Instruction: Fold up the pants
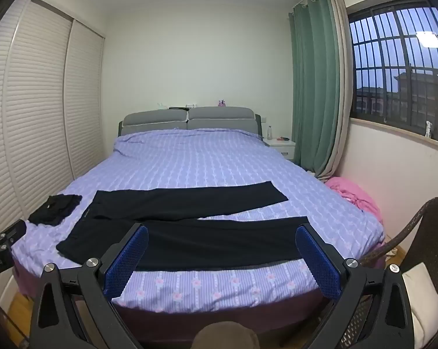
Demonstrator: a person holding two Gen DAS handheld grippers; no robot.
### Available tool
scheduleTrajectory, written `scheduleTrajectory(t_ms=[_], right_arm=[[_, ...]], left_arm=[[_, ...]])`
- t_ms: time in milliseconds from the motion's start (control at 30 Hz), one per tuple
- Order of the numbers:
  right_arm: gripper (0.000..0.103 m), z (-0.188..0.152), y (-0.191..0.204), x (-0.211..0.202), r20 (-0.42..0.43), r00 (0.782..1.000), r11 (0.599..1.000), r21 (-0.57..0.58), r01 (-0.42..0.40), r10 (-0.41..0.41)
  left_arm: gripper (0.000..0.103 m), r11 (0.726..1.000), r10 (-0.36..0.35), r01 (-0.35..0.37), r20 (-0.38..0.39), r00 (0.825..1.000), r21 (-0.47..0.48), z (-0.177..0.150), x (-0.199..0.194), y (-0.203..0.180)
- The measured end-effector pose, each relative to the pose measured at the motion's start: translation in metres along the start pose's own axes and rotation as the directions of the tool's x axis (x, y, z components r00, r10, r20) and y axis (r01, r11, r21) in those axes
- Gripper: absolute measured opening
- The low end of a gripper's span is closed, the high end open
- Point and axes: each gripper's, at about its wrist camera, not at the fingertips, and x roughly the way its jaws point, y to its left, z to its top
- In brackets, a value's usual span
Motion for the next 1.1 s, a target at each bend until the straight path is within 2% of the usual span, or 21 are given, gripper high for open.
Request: scheduleTrajectory(t_ms=[1100], right_arm=[[0.103,-0.001,-0.004,0.008,-0.019,1.000,1.000,0.000,0.017,-0.017]], left_arm=[[0.103,1.000,-0.017,0.017,-0.028,0.999,-0.004,0.002,0.009,0.001]])
